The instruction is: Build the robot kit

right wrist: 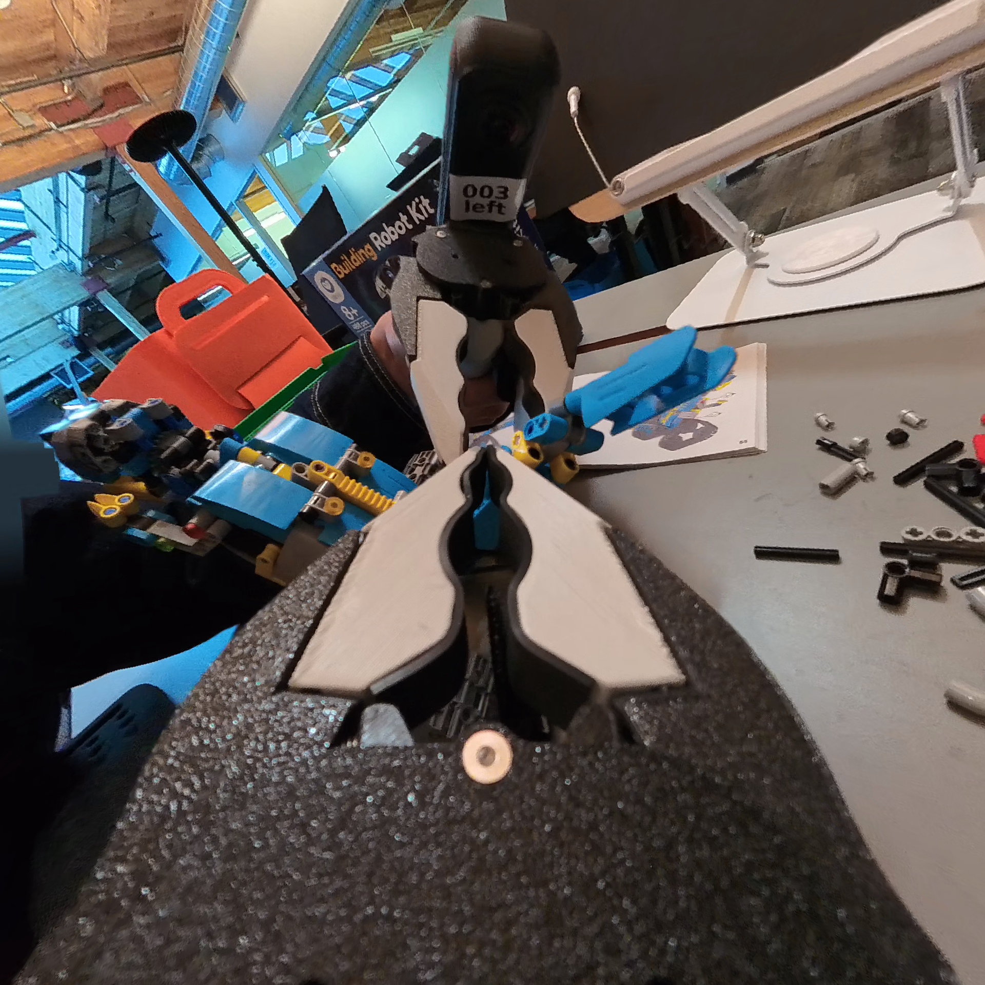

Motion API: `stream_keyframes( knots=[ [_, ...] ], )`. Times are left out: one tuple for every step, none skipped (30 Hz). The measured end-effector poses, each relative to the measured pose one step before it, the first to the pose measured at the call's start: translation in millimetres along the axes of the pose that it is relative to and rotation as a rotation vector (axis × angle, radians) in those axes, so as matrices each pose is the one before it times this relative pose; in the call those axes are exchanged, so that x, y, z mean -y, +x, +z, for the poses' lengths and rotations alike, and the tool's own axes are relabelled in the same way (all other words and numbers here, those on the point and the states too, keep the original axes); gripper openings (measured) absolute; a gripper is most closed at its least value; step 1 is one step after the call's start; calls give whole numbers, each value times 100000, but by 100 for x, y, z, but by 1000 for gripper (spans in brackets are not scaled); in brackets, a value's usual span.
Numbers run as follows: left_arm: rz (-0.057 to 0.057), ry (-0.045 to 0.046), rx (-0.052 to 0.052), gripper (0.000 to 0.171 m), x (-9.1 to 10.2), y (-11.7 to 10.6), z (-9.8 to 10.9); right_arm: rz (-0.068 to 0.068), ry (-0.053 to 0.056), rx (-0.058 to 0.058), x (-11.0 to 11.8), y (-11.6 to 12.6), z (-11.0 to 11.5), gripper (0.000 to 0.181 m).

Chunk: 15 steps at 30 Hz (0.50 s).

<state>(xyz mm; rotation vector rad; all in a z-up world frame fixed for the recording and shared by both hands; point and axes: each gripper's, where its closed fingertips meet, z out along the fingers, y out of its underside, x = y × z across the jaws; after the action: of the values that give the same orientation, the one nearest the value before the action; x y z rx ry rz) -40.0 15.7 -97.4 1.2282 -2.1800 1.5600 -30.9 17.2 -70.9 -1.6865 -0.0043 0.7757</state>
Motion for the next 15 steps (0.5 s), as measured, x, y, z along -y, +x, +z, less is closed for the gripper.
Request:
stream_keyframes(
  knots=[
    [-73, -6, 12, 35, -9, -20, 3, -1070, -22, -550, 12, -9, -1, 0],
    [-72, 3, -25, 35, 1, -4, 7, -1146, -103, -675, -4, 23, 2, 0],
    [-45, -17, 7, 35, -9, -4, 3, -974, -98, -543, 1, 21, -12, 0],
    [36, 13, 93, 36, 8, -15, -12, -734, -194, -499, -17, 31, -10, 0],
    [9, 6, 3, 36, 1, -1, 0, -426, -72, -233, -15, 10, -14, 0],
    [17, -14, 7, 36, -2, -2, -1, -39, -26, 17, -3, 4, -15, 0],
    [6, 15, 43, 36, -5, -12, 5, 94, -102, -9, -4, 15, -8, 0],
    [-77, -11, 28, 36, -2, -16, -2, 64, -59, -45, -1, 18, -14, 0],
    [-75, -7, 17, 36, -1, -9, 7, -85, -63, -186, -18, 36, -4, 0],
    [-9, 13, -8, 36, 2, 2, 1, -558, -81, -417, 4, 15, -8, 0],
    [-3, -31, 68, 36, -12, -20, -6, -1224, -181, -779, -13, 31, 10, 0],
    [-45, 1, 6, 36, 6, -9, -5, -1470, -156, -834, -10, 27, 1, 0],
    [-11, -4, -41, 36, -8, 13, -3, -1213, -162, -580, -8, 3, -13, 0],
    [7, -45, 12, 36, -5, 3, 5, -1016, -116, -444, 1, -1, -23, 0],
    [27, -33, 86, 36, 3, -3, 2, -775, -61, -369, -9, 4, -17, 0]
  ],
)
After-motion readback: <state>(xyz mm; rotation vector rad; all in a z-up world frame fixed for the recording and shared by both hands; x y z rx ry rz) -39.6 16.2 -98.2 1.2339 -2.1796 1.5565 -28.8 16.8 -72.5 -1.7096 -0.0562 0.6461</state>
